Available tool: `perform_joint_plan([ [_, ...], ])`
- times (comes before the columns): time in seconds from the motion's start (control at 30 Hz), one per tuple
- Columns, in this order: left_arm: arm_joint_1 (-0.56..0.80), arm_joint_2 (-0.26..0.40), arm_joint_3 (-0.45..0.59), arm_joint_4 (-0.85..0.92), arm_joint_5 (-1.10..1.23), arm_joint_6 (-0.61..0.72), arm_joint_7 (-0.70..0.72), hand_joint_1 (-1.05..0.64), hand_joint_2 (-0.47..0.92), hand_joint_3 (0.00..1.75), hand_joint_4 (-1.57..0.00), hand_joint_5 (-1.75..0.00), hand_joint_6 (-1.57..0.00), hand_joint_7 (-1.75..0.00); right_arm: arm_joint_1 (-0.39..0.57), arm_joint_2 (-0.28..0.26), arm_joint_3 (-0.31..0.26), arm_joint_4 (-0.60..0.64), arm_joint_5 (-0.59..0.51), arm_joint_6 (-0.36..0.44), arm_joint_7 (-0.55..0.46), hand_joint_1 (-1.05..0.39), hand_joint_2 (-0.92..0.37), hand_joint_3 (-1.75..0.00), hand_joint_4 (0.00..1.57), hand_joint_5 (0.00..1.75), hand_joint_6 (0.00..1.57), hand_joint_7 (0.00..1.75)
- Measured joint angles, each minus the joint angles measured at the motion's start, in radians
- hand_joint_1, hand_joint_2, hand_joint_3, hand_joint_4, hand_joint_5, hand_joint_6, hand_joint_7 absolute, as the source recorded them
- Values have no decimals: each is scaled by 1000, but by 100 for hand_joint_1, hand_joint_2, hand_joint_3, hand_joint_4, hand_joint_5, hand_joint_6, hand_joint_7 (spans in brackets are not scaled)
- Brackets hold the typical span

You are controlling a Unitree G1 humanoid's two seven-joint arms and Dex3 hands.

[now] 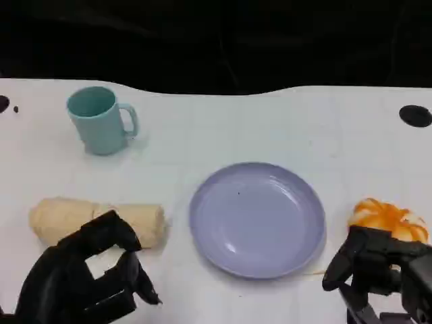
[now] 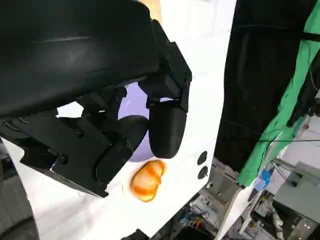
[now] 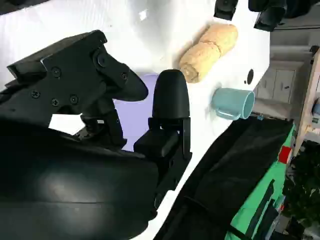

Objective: Grasp the towel on the left side of the plate with the left hand and place it into the plate.

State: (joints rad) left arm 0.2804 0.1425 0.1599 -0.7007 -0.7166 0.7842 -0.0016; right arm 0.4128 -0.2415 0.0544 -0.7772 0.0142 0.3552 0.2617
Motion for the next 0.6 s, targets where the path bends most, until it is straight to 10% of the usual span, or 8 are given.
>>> perform_joint_plan([
  [0.6, -7, 0, 0, 5, 2, 0, 0, -10, 53, 135, -78, -175, -65, -173, -1, 0, 3, 5, 1, 0, 0, -5, -56, -110, 74, 170, 66, 141],
])
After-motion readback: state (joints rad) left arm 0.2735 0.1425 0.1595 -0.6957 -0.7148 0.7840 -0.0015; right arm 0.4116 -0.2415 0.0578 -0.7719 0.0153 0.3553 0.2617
